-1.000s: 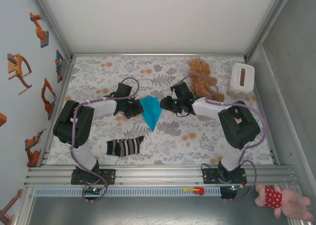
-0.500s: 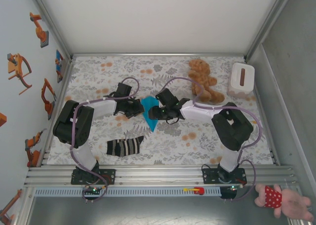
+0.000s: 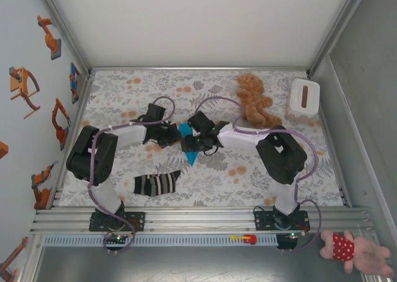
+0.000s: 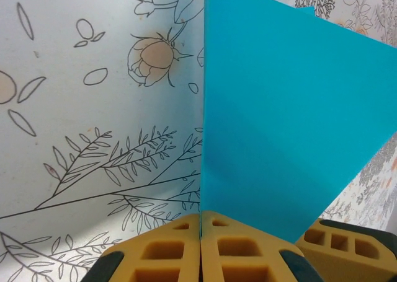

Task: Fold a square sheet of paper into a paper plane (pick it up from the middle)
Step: Move the paper plane to the center of the table.

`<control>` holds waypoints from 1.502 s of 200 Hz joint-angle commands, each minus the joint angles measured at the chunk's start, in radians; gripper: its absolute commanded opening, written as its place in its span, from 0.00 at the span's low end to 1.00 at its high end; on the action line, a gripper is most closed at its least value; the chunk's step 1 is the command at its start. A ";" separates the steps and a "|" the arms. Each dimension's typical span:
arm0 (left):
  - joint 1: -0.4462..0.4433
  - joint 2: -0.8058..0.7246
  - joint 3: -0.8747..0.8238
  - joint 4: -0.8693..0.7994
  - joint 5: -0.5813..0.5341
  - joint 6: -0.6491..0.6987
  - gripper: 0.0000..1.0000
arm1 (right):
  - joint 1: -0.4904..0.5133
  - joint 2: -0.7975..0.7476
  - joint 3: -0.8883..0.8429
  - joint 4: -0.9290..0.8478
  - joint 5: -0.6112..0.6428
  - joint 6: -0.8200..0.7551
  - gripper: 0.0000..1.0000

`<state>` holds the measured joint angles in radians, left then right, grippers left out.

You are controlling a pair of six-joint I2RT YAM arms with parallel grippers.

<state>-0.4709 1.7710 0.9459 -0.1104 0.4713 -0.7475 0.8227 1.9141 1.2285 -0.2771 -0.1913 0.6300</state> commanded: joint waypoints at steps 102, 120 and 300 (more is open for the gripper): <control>-0.006 -0.025 0.002 0.011 0.032 -0.009 0.08 | 0.010 0.051 0.048 -0.047 0.010 -0.037 0.55; -0.006 -0.025 0.002 0.005 0.029 -0.006 0.08 | 0.010 0.047 0.045 -0.057 0.033 -0.031 0.53; 0.053 -0.181 -0.025 -0.139 -0.120 0.029 0.48 | -0.002 0.005 0.070 -0.195 0.235 0.037 0.07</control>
<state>-0.4541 1.6905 0.9398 -0.1600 0.4297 -0.7448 0.8261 1.9461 1.2587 -0.4053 -0.0494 0.6708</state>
